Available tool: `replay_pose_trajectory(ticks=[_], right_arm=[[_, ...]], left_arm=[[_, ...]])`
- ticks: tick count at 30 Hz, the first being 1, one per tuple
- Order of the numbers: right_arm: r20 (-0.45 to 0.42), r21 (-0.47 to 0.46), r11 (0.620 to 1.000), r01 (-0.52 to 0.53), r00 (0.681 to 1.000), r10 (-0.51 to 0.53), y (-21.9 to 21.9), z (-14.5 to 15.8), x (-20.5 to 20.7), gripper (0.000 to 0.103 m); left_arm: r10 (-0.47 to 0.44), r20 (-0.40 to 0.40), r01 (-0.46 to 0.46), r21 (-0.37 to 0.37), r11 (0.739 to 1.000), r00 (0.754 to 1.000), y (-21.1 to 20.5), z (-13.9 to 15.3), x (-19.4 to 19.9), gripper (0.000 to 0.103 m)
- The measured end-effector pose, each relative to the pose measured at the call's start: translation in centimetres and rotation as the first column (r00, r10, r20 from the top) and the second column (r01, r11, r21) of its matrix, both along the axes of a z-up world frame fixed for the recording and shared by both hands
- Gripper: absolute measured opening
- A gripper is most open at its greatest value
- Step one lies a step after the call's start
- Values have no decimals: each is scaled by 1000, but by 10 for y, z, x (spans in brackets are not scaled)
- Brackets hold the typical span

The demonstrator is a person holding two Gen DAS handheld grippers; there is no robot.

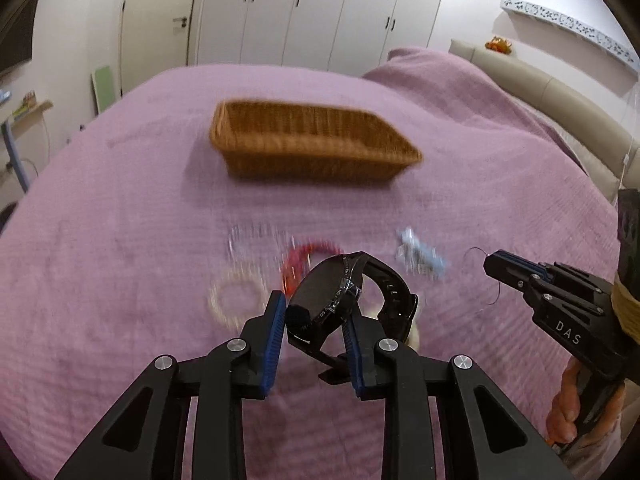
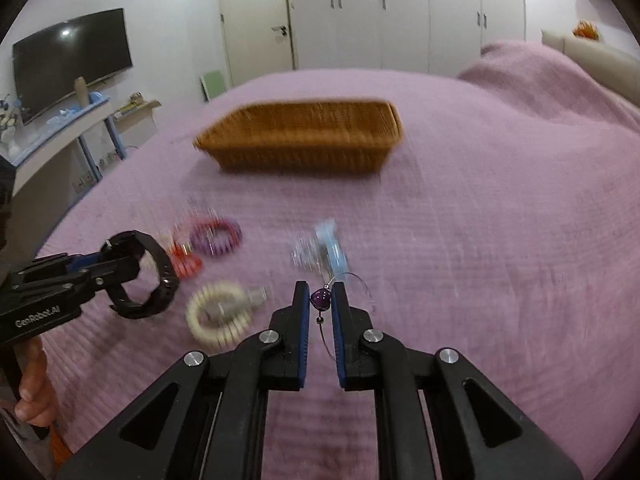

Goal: Organize jewelry
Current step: 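Grasp the black watch with the left tool while the right tool grasps the silver bead earring, then carry both items over the wicker basket and open both tools to drop them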

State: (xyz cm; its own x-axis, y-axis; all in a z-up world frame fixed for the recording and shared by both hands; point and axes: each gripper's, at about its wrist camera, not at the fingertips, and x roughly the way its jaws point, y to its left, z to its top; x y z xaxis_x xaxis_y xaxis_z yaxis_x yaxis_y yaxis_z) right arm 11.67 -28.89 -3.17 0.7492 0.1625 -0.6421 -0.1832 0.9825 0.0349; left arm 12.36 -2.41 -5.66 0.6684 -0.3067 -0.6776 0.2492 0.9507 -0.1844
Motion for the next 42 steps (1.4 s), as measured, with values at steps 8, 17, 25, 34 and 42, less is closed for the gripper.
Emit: replay_pose_trajectory(ticks=[8,17,25,34,42], right_arm=[[121,-34,998,-56,991,60,21,58,74,14],[24,-34,990,-134,991,135,27,46,210,13],[-149,60,995,-84,985,92,11,-4,282,14],[-205,51,998,-41,977,50,13,-13,288,42],[-94,81,996,-27,995,35,-9,26,236,46]], left_arm=[[2,94,1,-40,999,996,0,54,78,28],[45,17,-44,-33,998,999,-5,43,210,28],[34,-85,-32,27,999,996,-25,-2,266,28],[25,-101,-20,48,999,995,-33,-11,262,37],[-31,45,34,-78,996,999,-16,47,209,52]])
